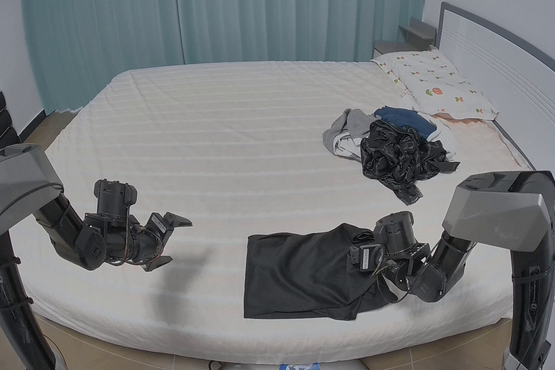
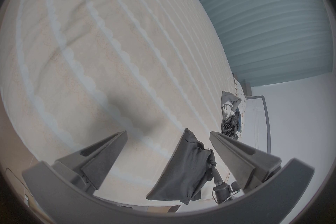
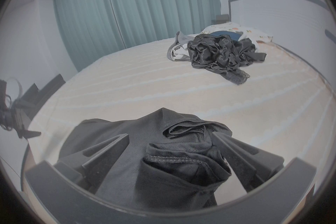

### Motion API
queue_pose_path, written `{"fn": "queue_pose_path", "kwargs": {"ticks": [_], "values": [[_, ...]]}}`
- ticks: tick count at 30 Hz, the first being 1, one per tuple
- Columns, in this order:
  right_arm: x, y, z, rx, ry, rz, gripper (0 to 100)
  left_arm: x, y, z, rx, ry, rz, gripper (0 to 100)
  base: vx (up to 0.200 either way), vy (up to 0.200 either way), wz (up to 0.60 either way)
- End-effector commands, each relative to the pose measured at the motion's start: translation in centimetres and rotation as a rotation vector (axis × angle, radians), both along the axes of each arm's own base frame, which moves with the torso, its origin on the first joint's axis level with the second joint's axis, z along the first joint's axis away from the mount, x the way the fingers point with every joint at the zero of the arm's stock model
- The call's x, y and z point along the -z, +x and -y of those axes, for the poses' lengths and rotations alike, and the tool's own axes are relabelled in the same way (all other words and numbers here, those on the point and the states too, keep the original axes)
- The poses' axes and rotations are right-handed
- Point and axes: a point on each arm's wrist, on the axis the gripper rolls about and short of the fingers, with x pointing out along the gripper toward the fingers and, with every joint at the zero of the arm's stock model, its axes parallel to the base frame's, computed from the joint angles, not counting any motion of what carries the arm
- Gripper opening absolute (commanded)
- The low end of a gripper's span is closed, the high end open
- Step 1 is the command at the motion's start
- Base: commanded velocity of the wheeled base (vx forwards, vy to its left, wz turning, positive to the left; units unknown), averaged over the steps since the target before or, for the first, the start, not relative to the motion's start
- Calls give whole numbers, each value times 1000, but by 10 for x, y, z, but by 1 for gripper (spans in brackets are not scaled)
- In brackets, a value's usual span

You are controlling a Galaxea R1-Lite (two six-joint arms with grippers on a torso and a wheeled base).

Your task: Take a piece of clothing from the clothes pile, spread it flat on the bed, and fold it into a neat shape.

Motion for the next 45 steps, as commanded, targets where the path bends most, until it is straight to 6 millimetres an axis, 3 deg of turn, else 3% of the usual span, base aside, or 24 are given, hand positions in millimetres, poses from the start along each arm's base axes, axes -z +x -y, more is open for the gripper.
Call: {"fn": "queue_pose_path", "kwargs": {"ticks": [1, 7, 13, 19, 23, 27, 32, 34, 35, 45], "values": [[-5, -18, 19, 23, -22, -43, 100, 3, 0, 0, 2, 2, -9, 100, 0, 0, 0], [-12, -47, 52, 77, -23, -85, 100, 3, 0, 1, 3, 2, -9, 100, 0, 0, 0], [-6, -71, 72, 75, -6, -125, 100, 2, 0, 1, 5, 2, -9, 100, 0, 0, 0], [-9, -78, 87, 75, 31, -98, 100, 3, -1, 1, 5, 2, -10, 100, 0, 0, 0], [-20, -72, 92, 59, 90, -8, 100, 2, 0, 1, 5, 2, -9, 100, 0, 0, 0], [-28, -64, 92, 41, 131, 59, 100, 2, 0, 1, 5, 1, -7, 100, 0, 0, 0], [-34, -35, 75, -37, 242, 142, 100, 3, 0, 1, 5, 2, -9, 100, 0, 0, 0], [-34, -35, 75, -37, 242, 142, 100, 3, 0, 1, 5, 2, -9, 100, 0, 0, 0], [-38, -18, 55, -46, 375, 174, 100, 3, 0, 1, 5, 2, -9, 100, 0, 0, 0], [-48, -4, 22, -62, 694, 20, 100, 10, 2, 2, 7, 4, -27, 100, 0, 0, 0]]}}
